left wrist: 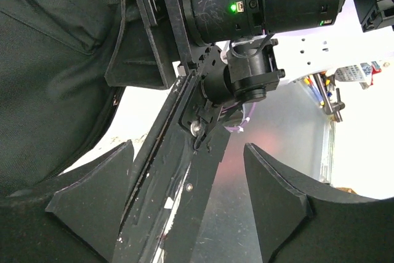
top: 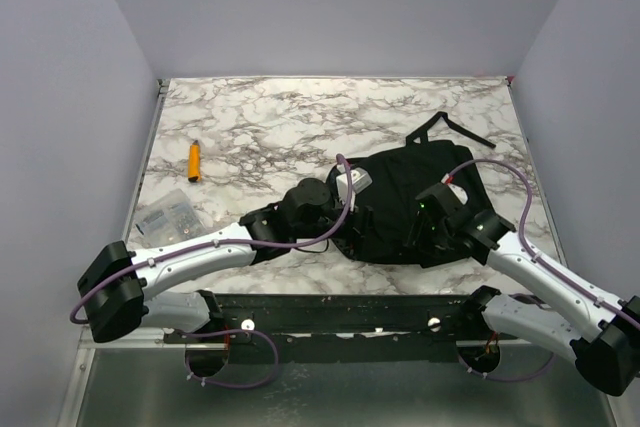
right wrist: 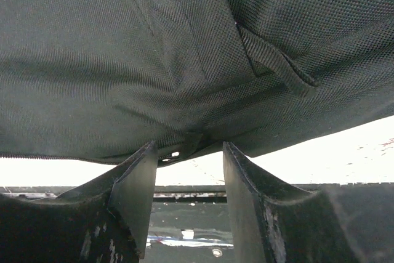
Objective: Pack the student bag
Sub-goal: Zip the student bag at the center of the board.
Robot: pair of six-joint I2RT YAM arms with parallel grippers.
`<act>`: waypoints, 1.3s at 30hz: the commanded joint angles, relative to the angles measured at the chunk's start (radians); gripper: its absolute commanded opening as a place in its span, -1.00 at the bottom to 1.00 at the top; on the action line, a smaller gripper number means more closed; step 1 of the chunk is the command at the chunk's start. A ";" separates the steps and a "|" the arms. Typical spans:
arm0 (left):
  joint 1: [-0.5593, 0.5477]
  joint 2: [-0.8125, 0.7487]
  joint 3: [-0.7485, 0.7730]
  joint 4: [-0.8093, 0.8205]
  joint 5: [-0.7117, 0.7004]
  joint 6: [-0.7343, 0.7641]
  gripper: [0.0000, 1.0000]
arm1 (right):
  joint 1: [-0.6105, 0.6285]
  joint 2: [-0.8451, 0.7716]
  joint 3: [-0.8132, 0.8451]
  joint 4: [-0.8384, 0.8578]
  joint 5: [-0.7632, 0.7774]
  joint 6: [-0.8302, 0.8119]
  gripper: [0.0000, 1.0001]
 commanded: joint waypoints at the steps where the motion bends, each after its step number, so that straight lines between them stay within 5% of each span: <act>1: -0.018 0.023 0.035 -0.007 -0.034 0.042 0.45 | 0.002 0.003 -0.033 0.072 0.067 0.059 -0.01; 17: -0.091 0.059 0.037 -0.015 -0.209 0.137 0.30 | 0.002 0.054 -0.040 0.145 0.058 0.034 -0.32; 21: -0.126 0.079 0.013 0.029 -0.314 0.179 0.40 | 0.002 0.038 -0.047 0.174 0.006 0.027 -0.97; 31: -0.164 0.195 -0.104 0.396 -0.370 0.290 0.34 | 0.002 -0.100 -0.062 0.263 -0.163 0.178 -0.99; 39: -0.166 0.322 -0.054 0.463 -0.399 0.240 -0.13 | 0.002 -0.122 -0.052 0.232 -0.146 0.258 -0.99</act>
